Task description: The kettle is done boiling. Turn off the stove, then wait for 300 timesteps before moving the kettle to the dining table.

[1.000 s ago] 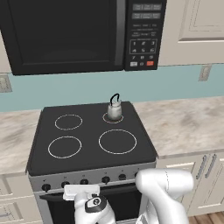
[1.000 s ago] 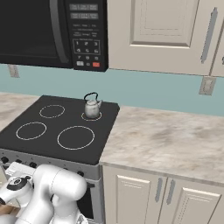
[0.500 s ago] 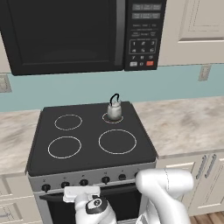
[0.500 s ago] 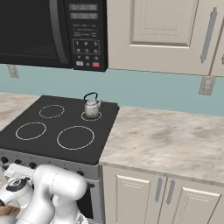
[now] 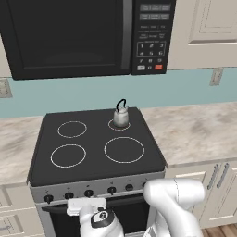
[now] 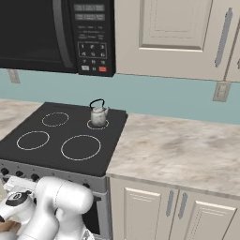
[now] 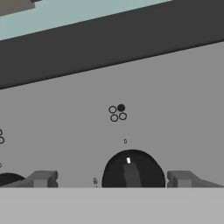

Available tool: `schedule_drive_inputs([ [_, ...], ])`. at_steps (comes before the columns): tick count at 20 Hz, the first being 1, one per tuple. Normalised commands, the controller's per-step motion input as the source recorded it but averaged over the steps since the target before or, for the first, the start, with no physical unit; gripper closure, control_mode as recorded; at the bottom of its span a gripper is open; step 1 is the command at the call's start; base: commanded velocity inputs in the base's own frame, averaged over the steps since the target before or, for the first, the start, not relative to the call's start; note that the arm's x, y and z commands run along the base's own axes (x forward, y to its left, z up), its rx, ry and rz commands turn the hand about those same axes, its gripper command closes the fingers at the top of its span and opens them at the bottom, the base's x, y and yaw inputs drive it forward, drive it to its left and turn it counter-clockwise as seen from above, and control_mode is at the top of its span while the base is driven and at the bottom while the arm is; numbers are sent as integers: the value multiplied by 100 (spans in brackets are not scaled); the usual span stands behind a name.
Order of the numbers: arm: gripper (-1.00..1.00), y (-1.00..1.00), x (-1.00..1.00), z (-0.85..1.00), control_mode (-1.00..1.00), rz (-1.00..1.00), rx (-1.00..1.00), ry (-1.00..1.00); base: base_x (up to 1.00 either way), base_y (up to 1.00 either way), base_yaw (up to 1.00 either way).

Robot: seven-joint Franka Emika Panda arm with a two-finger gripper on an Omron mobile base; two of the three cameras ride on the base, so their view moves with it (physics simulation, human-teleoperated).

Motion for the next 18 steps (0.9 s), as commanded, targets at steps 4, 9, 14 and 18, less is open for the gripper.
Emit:
schedule_drive_inputs([
  [4,-100,2,-21,-3,-100,0,0,0,0,0,0],
  [9,-100,0,-30,-11,-100,-1,0,0,0,0,0],
  [14,-100,0,-39,-3,-100,-2,0,0,0,0,0],
  [18,-100,1,-36,3,-100,-1,0,0,0,0,0],
])
